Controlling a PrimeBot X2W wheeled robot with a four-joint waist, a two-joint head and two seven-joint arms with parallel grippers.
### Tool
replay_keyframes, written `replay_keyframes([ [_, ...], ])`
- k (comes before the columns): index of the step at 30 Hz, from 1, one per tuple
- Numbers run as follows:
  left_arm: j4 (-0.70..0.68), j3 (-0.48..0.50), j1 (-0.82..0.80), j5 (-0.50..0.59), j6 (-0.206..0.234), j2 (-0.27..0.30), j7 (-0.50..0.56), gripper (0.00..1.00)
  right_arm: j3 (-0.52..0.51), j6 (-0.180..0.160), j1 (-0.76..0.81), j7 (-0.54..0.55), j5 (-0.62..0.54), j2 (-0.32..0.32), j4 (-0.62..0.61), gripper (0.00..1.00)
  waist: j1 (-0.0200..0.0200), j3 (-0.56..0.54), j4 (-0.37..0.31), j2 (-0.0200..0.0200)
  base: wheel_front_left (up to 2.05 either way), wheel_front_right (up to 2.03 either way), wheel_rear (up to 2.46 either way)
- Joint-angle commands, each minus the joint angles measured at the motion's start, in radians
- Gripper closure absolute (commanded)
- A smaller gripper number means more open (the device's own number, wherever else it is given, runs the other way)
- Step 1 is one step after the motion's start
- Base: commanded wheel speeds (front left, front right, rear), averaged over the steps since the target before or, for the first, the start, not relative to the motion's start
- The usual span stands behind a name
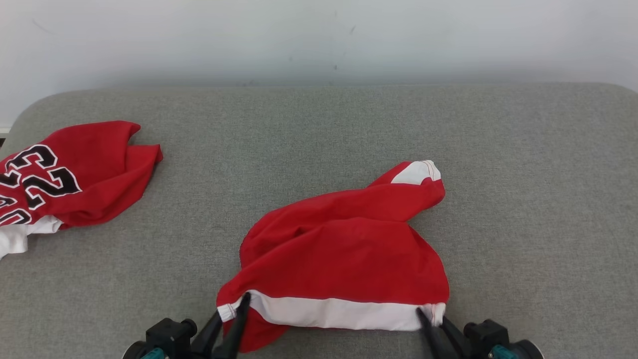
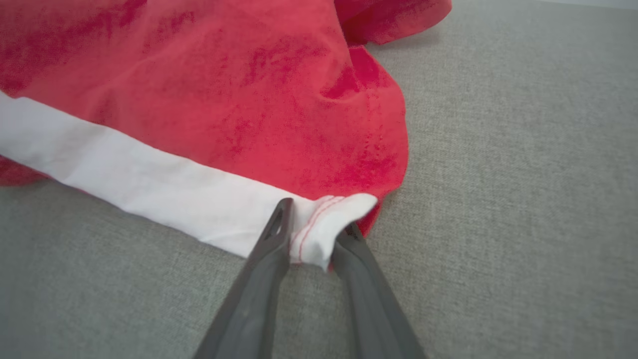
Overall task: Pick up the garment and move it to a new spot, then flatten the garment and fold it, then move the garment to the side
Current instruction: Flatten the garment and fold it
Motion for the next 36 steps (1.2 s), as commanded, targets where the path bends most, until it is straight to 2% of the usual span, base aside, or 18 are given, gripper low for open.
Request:
replay_keyframes([
  [1,-0.002,-0.001,0.009,-0.001,0.002,0.008,-0.001,1.00,0.001,-0.002,-0.010,0.000,0.005,-0.002,0.000,1.00,-0.0001,-0.001,0.001,-0.0001,0.00,0.00,0.00],
  [10,-0.081,-0.015,-0.059,-0.036,0.002,0.032,-0.001,1.00,-0.036,-0.002,-0.048,0.000,0.074,-0.038,-0.162,1.00,-0.0001,-0.005,-0.022,-0.0001,0.00,0.00,0.00],
  [14,-0.104,-0.050,-0.169,-0.068,0.002,0.074,-0.001,1.00,-0.039,-0.002,-0.128,0.000,0.128,-0.074,-0.215,1.00,-0.0001,0.015,-0.044,-0.0001,0.00,0.00,0.00],
  [20,-0.122,-0.150,-0.478,-0.177,0.002,0.133,0.054,1.00,-0.065,-0.002,-0.343,0.000,0.219,-0.145,-0.241,1.00,-0.0001,0.106,-0.069,-0.0001,0.00,0.00,0.00],
  [28,-0.038,-0.219,-1.004,-0.336,0.002,0.191,0.165,1.00,-0.091,-0.002,-0.778,0.063,0.384,-0.223,-0.221,1.00,-0.0001,0.334,-0.114,-0.0001,0.00,0.00,0.00],
  [33,0.048,-0.290,-1.327,-0.380,0.002,0.189,0.223,1.00,-0.116,-0.002,-1.077,0.144,0.442,-0.251,-0.157,1.00,-0.0001,0.465,-0.138,-0.0001,0.00,0.00,0.00],
  [36,0.129,-0.300,-1.493,-0.410,0.002,0.184,0.224,1.00,-0.132,-0.002,-1.250,0.185,0.454,-0.251,-0.089,1.00,-0.0001,0.520,-0.155,-0.0001,0.00,0.00,0.00],
])
